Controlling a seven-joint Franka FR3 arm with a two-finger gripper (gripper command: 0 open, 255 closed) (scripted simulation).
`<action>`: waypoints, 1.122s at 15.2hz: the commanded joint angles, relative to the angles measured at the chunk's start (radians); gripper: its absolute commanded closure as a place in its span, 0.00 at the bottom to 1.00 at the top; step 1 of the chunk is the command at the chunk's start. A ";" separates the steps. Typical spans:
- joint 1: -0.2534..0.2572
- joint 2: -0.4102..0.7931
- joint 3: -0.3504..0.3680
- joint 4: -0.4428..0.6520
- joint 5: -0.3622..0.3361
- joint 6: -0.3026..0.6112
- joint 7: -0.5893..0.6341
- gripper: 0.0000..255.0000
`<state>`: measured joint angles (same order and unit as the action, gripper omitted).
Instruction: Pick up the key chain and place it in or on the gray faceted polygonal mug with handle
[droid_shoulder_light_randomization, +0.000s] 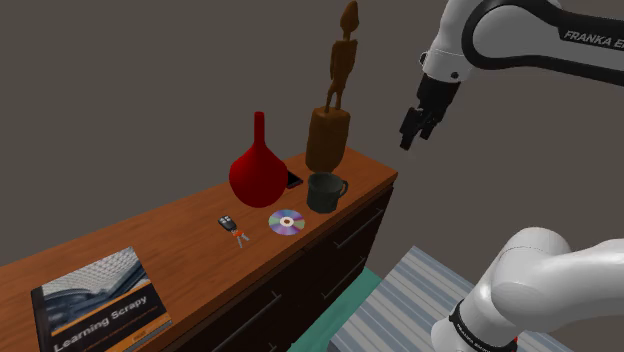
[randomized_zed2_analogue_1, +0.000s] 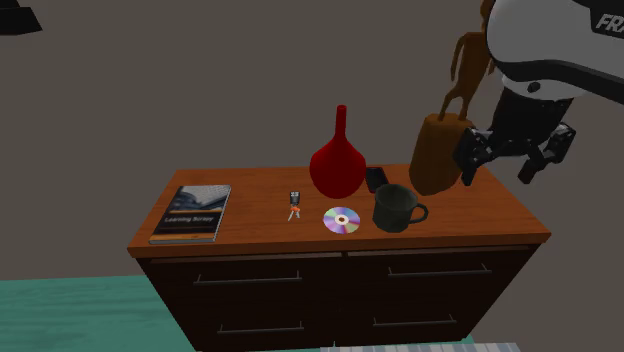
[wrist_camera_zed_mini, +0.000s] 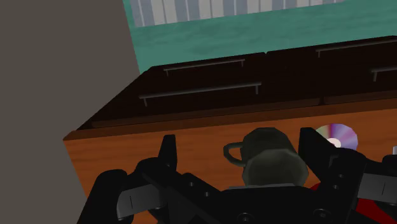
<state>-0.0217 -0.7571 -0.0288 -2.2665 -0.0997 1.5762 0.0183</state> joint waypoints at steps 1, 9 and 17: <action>0.000 0.000 0.000 0.000 0.000 0.000 0.000 0.00; 0.047 0.149 0.105 -0.038 0.069 0.174 0.126 0.00; 0.085 0.358 0.208 0.000 0.103 0.338 0.247 0.00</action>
<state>0.0606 -0.4429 0.1655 -2.2856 0.0021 1.8894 0.2490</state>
